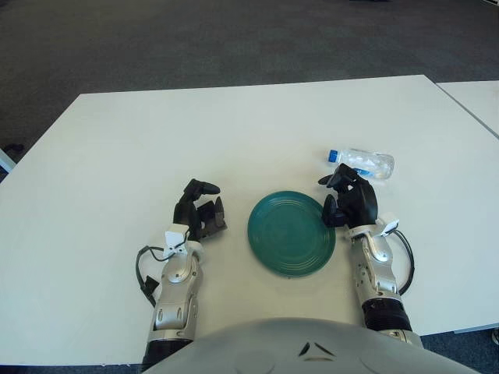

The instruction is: Put the bottle into the plate.

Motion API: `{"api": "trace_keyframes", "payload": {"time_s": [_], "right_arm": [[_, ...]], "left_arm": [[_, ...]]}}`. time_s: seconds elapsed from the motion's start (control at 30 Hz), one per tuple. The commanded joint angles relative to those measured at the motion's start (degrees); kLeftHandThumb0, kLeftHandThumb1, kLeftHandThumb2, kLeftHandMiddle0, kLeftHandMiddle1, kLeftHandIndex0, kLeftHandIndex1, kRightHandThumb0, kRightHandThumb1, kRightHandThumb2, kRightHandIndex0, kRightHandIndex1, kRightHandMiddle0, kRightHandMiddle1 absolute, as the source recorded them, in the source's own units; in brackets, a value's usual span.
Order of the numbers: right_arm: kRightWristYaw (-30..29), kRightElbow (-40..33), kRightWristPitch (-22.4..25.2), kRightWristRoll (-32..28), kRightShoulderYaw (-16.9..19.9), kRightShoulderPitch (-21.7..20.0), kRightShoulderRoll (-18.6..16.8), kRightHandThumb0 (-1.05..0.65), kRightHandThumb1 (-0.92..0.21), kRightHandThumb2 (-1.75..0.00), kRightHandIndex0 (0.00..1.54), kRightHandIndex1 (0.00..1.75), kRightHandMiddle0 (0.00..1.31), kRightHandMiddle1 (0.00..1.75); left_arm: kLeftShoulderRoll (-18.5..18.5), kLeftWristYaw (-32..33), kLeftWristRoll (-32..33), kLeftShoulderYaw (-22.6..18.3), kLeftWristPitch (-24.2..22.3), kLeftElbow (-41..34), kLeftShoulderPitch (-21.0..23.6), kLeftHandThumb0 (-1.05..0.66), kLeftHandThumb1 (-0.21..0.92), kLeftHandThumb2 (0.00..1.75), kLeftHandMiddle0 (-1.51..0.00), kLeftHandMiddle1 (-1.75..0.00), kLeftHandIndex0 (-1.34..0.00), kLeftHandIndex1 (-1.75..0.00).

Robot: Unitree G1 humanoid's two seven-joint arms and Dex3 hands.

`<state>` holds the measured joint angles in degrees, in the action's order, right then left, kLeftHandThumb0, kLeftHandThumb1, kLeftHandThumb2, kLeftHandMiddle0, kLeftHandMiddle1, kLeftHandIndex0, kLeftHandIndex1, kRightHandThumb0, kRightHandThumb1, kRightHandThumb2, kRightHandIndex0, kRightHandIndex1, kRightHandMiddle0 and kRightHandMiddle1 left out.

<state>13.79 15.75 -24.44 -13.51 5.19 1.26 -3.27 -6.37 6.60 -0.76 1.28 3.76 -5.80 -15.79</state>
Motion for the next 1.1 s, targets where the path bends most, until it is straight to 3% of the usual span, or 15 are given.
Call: {"api": "trace_keyframes", "payload": {"time_s": [0.0,1.07], "right_arm": [[-0.36,-0.65,0.02,-0.03,0.06,0.07,-0.2,-0.01,0.08,-1.65,0.84,1.75,0.89,1.42],[-0.63,0.07,-0.84,0.29,0.12,-0.57,0.12,-0.01,0.07,-1.63,0.84,1.75,0.89,1.39]], "left_arm": [[0.01,0.53,-0.57,-0.11,0.92,1.14,1.12,-0.46,0.38,1.24,-1.21,-1.75,-0.57,-1.75],[0.05,0.06,0.05,-0.32,2.43,2.67,1.93,-0.46,0.4,1.21,-1.18,-1.75,-0.55,-1.75]]}}
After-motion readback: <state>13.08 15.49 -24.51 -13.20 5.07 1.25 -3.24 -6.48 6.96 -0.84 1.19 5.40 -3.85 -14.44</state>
